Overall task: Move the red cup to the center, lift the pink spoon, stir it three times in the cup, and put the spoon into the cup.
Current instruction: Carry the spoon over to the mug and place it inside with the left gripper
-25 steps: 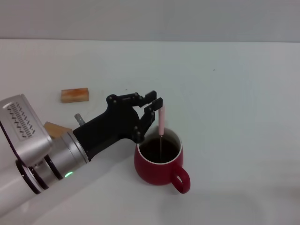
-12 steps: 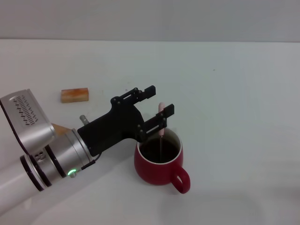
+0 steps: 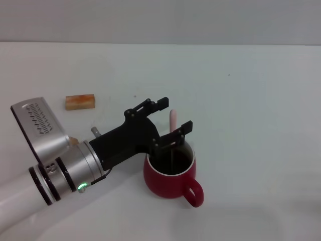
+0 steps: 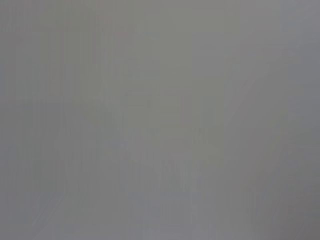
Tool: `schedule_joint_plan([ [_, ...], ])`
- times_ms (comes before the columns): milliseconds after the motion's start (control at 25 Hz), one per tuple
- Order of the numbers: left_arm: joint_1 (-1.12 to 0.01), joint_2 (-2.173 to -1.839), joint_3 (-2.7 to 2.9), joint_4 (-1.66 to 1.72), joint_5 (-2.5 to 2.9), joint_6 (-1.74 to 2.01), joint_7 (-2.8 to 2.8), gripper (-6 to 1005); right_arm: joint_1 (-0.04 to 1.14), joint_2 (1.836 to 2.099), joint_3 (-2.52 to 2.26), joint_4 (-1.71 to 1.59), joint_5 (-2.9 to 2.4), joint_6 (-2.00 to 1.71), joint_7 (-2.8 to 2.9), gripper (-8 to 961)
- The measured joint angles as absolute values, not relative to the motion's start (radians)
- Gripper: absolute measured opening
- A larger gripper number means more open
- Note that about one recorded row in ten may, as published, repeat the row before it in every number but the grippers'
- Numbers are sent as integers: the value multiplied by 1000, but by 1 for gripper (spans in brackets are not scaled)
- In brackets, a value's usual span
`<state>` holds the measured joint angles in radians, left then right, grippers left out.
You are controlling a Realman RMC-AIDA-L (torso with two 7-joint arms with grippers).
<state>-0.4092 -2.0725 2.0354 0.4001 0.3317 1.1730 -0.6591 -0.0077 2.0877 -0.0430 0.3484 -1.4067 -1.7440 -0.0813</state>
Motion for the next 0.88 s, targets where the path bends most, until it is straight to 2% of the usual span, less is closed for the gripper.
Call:
schedule_joint_plan([
  [880,-432,-2073,2054,397,327,1126,-668,628,-6,2088,-49,351,-1407,-1744,-81,327],
])
